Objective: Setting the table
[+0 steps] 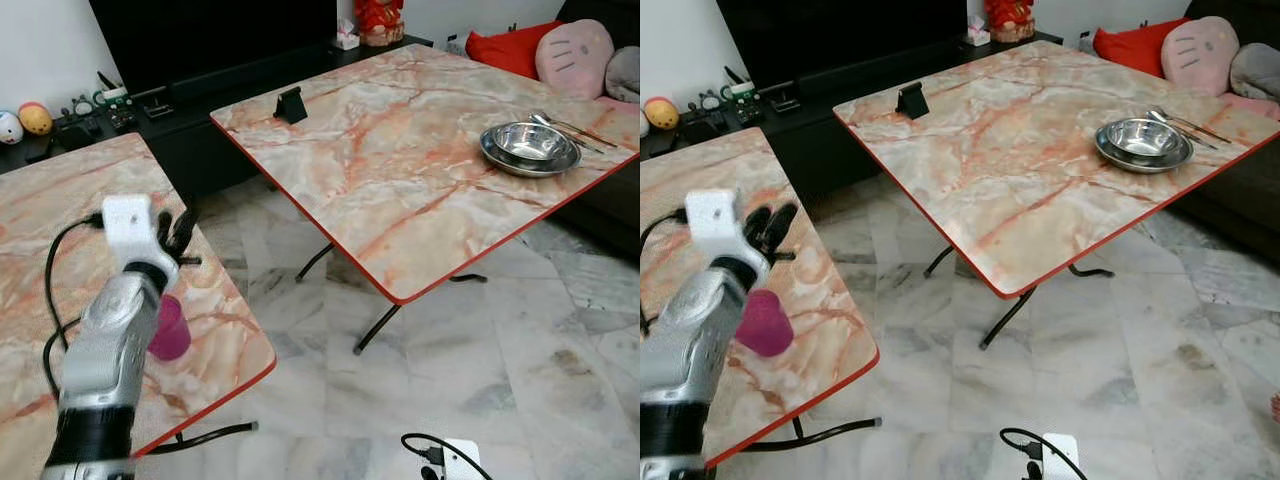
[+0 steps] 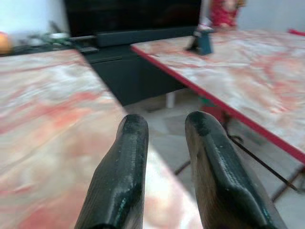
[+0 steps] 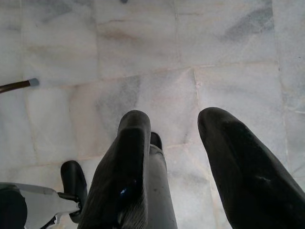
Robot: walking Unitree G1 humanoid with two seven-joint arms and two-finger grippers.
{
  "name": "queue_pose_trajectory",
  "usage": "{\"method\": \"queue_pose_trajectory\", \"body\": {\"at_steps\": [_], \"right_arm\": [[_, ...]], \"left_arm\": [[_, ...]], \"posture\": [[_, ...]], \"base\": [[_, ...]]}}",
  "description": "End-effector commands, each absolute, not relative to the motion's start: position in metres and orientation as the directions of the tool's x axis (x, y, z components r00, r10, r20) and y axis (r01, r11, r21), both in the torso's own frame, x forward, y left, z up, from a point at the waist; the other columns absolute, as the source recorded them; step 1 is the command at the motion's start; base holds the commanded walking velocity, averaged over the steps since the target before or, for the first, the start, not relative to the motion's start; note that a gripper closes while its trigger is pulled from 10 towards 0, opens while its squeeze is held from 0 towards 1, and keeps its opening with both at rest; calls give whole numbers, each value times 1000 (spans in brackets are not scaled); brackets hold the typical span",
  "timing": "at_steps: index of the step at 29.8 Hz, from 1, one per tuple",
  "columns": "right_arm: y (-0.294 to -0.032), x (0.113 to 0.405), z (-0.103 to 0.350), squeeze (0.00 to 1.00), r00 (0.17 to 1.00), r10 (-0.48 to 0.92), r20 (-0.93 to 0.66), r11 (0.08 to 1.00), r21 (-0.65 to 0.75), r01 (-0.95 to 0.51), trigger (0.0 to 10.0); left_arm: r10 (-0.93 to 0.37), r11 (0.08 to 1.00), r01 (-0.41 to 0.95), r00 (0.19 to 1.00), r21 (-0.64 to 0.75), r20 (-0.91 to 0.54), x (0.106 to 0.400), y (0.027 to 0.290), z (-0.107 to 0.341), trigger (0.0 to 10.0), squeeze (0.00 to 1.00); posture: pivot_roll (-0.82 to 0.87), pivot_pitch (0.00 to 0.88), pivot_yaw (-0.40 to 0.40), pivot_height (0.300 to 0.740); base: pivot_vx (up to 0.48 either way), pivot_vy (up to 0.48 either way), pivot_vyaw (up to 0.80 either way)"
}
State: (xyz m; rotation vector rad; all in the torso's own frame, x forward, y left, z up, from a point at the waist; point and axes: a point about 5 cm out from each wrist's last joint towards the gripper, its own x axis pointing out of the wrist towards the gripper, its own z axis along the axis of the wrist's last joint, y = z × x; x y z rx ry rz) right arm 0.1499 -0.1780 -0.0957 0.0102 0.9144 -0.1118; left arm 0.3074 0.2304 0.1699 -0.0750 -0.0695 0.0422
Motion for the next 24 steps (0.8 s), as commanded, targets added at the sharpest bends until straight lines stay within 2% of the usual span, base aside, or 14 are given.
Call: {"method": "queue_pose_trajectory", "body": {"at_steps": [1,5,8,14,19,24], "right_arm": [[-176,147,-97,0,602,-84,-794,995,-31,98,10000],[-178,147,-97,0,601,-87,-794,994,-33,100,10000],[-179,146,-97,0,602,-89,-794,994,-34,102,10000],[-181,145,-97,0,600,-98,-794,993,-39,111,10000],[-182,145,-97,0,599,-96,-795,994,-41,105,10000],[-181,146,-97,0,599,-92,-795,994,-40,98,10000]], "left_arm": [[145,989,-139,980,-51,135,300,252,177,10000,0],[139,988,-149,976,51,168,292,263,180,10000,0],[142,986,-156,973,66,180,288,267,182,10000,0],[112,979,-130,986,154,121,256,276,161,10000,0],[142,981,-156,982,112,123,251,271,158,10000,0],[101,992,-109,988,59,119,255,257,158,10000,0]], "posture": [[-3,0,68,740],[-2,0,67,740],[-1,0,68,740],[0,0,67,740],[11,0,61,740],[9,0,59,740]], "base": [[0,0,0],[0,0,0],[0,0,0],[0,0,0],[0,0,0],[0,0,0]]}}
